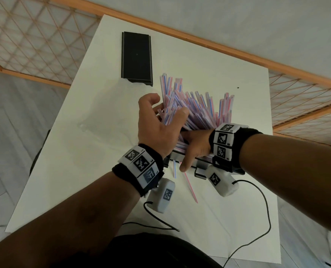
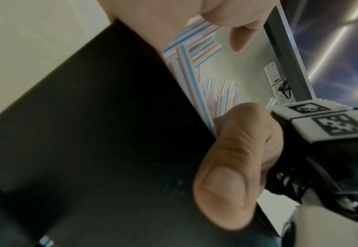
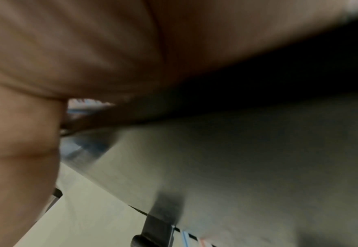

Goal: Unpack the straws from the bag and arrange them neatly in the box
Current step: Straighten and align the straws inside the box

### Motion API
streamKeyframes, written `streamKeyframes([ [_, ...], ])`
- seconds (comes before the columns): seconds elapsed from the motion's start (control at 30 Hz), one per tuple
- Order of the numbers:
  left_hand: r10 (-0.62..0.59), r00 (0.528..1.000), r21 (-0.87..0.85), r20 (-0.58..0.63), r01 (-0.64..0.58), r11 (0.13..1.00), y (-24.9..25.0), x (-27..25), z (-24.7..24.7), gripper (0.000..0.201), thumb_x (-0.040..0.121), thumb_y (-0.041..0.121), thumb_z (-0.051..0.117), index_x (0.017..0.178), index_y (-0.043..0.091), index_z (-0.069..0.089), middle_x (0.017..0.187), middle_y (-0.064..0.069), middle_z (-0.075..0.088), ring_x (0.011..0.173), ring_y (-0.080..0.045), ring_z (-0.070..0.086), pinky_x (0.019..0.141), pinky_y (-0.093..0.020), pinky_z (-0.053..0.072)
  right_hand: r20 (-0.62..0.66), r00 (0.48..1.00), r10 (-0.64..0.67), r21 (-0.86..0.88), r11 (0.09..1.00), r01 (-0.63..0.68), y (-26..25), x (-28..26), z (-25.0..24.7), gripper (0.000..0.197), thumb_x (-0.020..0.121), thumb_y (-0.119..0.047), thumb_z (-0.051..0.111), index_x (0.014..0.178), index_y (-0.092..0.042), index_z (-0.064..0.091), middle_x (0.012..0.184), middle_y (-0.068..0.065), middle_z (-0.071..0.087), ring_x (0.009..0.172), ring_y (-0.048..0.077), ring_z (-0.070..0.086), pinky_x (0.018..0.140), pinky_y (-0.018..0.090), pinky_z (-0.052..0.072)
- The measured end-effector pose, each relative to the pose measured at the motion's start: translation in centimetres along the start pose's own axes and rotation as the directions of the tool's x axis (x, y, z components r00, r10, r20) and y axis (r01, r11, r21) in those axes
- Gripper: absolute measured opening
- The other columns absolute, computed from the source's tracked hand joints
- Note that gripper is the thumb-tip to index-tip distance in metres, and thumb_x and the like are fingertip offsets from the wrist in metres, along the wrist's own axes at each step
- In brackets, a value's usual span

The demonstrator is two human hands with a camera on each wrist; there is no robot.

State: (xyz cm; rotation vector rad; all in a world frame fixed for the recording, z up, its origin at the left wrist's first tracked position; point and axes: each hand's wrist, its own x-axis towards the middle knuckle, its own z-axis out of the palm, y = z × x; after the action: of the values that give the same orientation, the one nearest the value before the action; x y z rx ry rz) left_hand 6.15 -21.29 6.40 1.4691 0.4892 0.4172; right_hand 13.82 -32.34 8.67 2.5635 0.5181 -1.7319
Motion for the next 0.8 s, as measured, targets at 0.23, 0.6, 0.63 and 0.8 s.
streamKeyframes([
  [0.23,0.032,0.999,0.042,0.007,-0.032,0.999,0.17,-0.11,0.15,0.054,0.076,0.033,0.075,0.116,0.012,0.046,0.101,0.014,0.057,0.084,0.016,0.061,0.068,-0.007,0.048,-0.032,0.999,0.033,-0.070,0.997,-0.035,0.36,0.13,-0.01,0.121,0.059,-0.051,0.089,0.155,-0.012,0.026,0.157,0.003,0.035,0.143,0.024,0.036,0.117,0.040,0.032],
  [0.6,-0.001,1.000,0.027,0.013,0.000,1.000,0.45,-0.01,0.20,0.059,0.075,0.037,0.078,0.116,0.012,0.044,0.101,0.011,0.059,0.083,0.010,0.064,0.071,-0.015,0.054,-0.089,0.995,-0.032,0.000,0.999,0.032,0.29,0.12,0.40,0.116,0.047,-0.052,0.090,0.146,-0.015,0.042,0.142,0.002,0.054,0.132,0.025,0.048,0.112,0.041,0.038],
  [0.63,-0.009,1.000,0.021,0.009,0.009,1.000,0.52,0.04,0.21,0.063,0.074,0.042,0.079,0.116,0.013,0.044,0.103,0.004,0.062,0.085,0.004,0.068,0.072,-0.021,0.057,-0.106,0.993,-0.056,0.003,0.998,0.057,0.44,0.08,0.40,0.117,0.041,-0.055,0.088,0.143,-0.017,0.046,0.136,0.000,0.058,0.127,0.023,0.052,0.111,0.041,0.040],
  [0.8,-0.002,1.000,0.030,0.000,0.002,1.000,0.71,-0.05,0.37,0.067,0.067,0.054,0.076,0.115,0.019,0.044,0.113,-0.006,0.064,0.091,-0.019,0.072,0.076,-0.038,0.061,-0.176,0.977,-0.120,-0.020,0.993,0.119,1.00,-0.40,0.39,0.114,0.029,-0.068,0.078,0.129,-0.018,0.059,0.116,-0.003,0.068,0.108,0.021,0.063,0.101,0.040,0.049],
])
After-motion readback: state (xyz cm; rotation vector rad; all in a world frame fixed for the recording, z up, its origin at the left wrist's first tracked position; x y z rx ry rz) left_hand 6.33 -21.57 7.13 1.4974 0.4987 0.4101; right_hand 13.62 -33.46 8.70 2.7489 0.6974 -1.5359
